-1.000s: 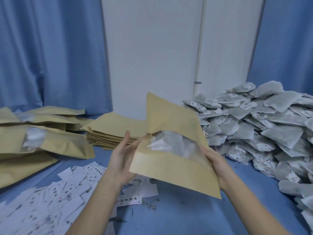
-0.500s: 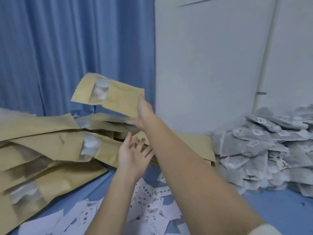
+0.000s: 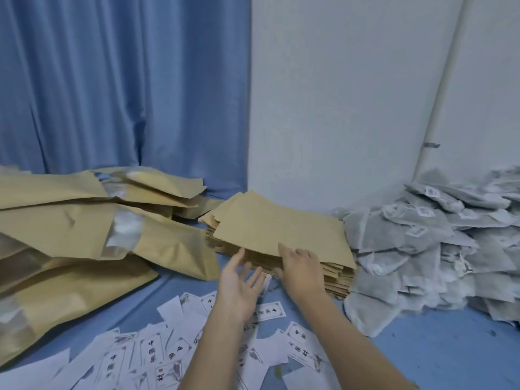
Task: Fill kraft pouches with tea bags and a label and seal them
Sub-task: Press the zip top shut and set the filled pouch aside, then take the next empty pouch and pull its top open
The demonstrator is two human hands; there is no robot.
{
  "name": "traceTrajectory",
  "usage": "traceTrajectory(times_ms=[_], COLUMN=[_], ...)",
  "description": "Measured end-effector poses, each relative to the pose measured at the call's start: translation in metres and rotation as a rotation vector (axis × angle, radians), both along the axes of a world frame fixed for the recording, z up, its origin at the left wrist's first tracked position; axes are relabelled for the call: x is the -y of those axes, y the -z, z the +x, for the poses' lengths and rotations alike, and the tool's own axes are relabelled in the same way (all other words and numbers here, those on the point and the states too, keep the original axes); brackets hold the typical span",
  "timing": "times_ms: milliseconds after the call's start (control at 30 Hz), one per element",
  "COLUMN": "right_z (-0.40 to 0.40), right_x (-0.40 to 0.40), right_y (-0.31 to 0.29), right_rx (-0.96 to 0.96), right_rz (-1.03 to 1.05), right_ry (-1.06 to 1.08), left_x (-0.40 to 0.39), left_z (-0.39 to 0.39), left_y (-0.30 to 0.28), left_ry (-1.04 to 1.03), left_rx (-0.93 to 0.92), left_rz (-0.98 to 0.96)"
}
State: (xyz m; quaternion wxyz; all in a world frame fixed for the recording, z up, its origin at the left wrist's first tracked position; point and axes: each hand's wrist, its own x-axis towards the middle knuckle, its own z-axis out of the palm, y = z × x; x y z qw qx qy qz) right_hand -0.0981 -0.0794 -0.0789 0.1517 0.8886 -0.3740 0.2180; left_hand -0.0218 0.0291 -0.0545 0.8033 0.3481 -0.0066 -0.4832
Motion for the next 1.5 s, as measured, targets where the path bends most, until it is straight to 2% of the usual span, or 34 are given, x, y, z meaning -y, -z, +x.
traceTrajectory(times_ms=[100,200,267,333,400,433,500,567,633,700,800,933,1067,1133,1200,1300,1400,1500], right_z=[-0.019,-0.035,-0.048,-0.064,-0.085,-0.096,-0.118,-0.139,-0.163,-0.188,-0.217,-0.228,-0.225,-0.221,-0.221,-0.226,-0.229,-0.226], right_x=[-0.017,-0.037,-0.053,-0.071,-0.091,-0.099,-0.114,-0.125,-0.131,-0.132,-0.124,-0.100,-0.079,-0.073,-0.068,-0.064,-0.066,-0.070], right_y=[0.002,0.006,0.004,-0.002,-0.014,-0.021,-0.038,-0.061,-0.082,-0.095,-0.098,-0.070,-0.034,-0.017,-0.002,0.011,0.009,0.005], right_rx=[0.308,0.555,0.632,0.634,0.684,0.736,0.942,1.215,1.446,1.564,1.625,1.676,1.629,1.615,1.597,1.577,1.635,1.596], right_rz=[-0.245,-0.317,-0.353,-0.224,0.165,0.375,0.731,0.967,1.112,1.149,1.096,1.049,1.175,1.241,1.285,1.295,1.292,1.336], right_ry=[-0.129,-0.250,-0.299,-0.359,-0.381,-0.377,-0.395,-0.466,-0.569,-0.617,-0.472,-0.241,-0.168,-0.088,-0.006,0.050,-0.022,-0.159], left_x=[0.002,0.002,0.000,-0.004,-0.009,-0.013,-0.022,-0.035,-0.044,-0.047,-0.043,-0.029,-0.018,-0.016,-0.014,-0.013,-0.010,-0.007], left_z=[-0.013,-0.025,-0.035,-0.048,-0.063,-0.072,-0.091,-0.113,-0.132,-0.149,-0.166,-0.168,-0.168,-0.168,-0.169,-0.169,-0.176,-0.183], left_y=[-0.005,-0.011,-0.016,-0.024,-0.030,-0.033,-0.036,-0.042,-0.047,-0.047,-0.030,-0.006,0.011,0.017,0.021,0.025,0.025,0.022], left_ry=[0.056,0.094,0.078,-0.007,-0.111,-0.157,-0.259,-0.349,-0.364,-0.385,-0.404,-0.010,0.572,0.723,0.769,0.724,0.427,0.234], left_rx=[0.076,0.134,0.169,0.207,0.327,0.449,0.816,1.222,1.604,1.897,2.129,2.317,2.181,2.096,2.016,1.790,1.501,1.255], left_rz=[0.017,-0.035,-0.084,-0.091,-0.033,0.008,0.061,0.027,-0.034,0.032,0.273,0.546,0.561,0.481,0.397,0.308,0.222,0.247])
